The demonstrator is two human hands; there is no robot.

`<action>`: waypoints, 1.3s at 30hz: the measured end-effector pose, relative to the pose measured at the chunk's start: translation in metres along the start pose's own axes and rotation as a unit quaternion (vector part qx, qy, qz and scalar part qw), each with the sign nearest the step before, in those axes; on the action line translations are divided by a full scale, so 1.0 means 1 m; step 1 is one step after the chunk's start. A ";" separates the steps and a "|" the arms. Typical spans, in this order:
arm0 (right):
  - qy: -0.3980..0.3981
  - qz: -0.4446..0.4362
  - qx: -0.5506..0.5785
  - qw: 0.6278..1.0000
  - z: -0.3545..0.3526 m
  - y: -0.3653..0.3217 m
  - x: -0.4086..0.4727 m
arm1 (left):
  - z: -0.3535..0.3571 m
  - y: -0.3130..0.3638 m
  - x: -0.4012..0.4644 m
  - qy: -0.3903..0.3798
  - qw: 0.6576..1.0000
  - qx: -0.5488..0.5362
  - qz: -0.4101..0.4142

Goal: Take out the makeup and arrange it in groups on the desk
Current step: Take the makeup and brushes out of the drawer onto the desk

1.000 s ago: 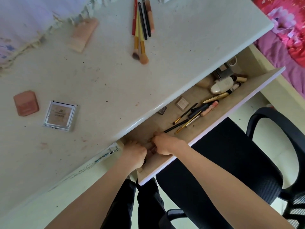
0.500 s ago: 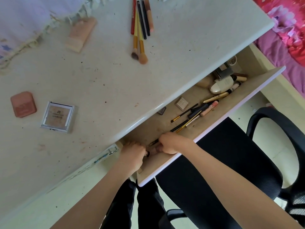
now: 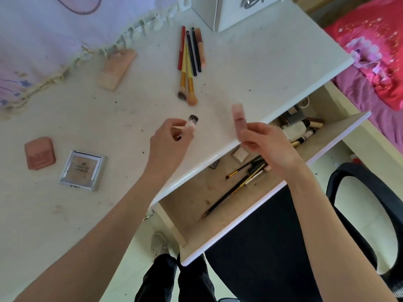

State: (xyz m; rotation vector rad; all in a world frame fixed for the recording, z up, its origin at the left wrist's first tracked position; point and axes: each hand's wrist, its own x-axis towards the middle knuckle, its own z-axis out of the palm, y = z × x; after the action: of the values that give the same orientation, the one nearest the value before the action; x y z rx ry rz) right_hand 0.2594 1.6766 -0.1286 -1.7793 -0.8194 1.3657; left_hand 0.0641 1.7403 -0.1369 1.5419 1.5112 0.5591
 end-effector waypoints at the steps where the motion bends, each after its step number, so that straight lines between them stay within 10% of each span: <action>1: 0.020 -0.006 -0.021 1.000 0.004 -0.008 0.011 | -0.002 0.002 0.015 0.047 0.999 -0.003 -0.012; 13: 0.175 -0.053 -0.275 0.944 0.039 -0.060 0.125 | 0.007 0.005 0.120 0.170 0.980 0.098 -0.039; 19: 0.175 -0.073 -0.220 0.957 0.051 -0.063 0.137 | 0.013 0.016 0.138 0.138 0.986 0.080 -0.055; 31: 0.213 -0.171 -0.151 0.950 0.012 0.018 0.033 | 0.023 -0.005 0.028 0.087 0.984 0.078 0.137; 39: 0.048 -0.064 -0.452 0.888 -0.027 0.095 -0.005 | 0.084 -0.050 -0.090 -0.116 0.910 0.173 0.359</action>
State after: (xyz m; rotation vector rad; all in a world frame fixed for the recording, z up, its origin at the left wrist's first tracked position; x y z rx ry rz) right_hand 0.2891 1.6181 -0.2031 -2.3777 -1.6638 0.8189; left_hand 0.0900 1.6254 -0.1978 2.3708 0.8517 0.4977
